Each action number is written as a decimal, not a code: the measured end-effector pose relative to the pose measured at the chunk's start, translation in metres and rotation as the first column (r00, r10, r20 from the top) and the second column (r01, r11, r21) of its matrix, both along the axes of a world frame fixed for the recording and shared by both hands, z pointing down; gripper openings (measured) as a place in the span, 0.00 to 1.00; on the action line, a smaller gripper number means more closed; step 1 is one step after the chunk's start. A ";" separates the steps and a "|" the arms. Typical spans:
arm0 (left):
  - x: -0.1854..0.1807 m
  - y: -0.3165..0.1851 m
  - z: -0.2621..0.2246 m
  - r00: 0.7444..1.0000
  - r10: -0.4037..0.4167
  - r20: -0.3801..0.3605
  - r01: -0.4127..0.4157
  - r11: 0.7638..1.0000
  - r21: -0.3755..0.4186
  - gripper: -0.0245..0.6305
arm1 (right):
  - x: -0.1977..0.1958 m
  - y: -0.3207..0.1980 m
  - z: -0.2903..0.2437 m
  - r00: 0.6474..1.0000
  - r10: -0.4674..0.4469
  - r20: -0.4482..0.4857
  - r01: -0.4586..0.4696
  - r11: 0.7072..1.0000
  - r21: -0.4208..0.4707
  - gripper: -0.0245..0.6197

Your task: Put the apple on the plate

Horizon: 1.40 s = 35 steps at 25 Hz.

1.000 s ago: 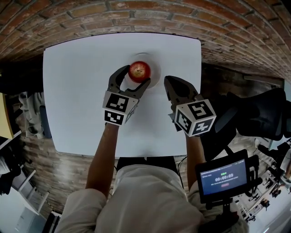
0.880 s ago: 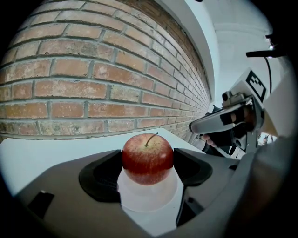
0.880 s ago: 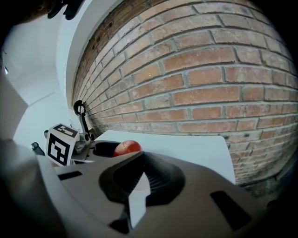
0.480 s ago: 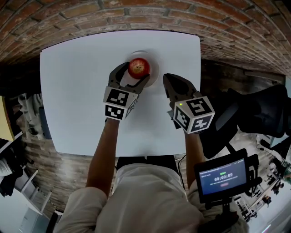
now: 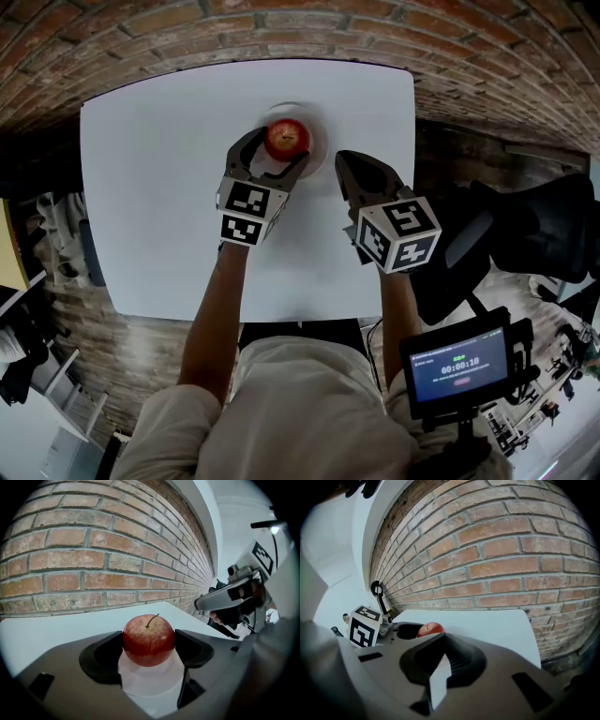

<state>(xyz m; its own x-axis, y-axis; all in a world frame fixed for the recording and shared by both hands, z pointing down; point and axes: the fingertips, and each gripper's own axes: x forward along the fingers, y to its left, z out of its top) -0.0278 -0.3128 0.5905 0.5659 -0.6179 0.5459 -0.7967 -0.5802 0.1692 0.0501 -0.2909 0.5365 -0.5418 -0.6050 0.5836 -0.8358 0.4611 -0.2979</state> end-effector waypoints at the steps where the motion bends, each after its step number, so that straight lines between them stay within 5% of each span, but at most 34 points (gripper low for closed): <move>1: 0.000 -0.001 0.000 1.000 -0.001 -0.004 0.001 1.000 0.002 0.58 | 0.000 0.000 0.000 1.000 0.000 -0.001 0.000 1.000 -0.001 0.04; 19: 0.006 0.000 0.001 0.997 0.024 0.074 -0.029 0.997 0.072 0.58 | 0.004 0.003 0.007 1.000 0.006 0.004 -0.006 1.000 -0.013 0.04; 35: -0.001 -0.002 0.000 0.998 0.014 0.066 -0.018 0.997 0.070 0.59 | 0.002 0.004 0.009 1.000 0.000 0.017 0.000 1.000 -0.018 0.04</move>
<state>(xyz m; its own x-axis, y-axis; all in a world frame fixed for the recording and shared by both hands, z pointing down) -0.0287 -0.3148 0.5910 0.5405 -0.6473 0.5375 -0.7953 -0.6015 0.0753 0.0522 -0.2868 0.5454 -0.5516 -0.5942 0.5854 -0.8306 0.4558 -0.3200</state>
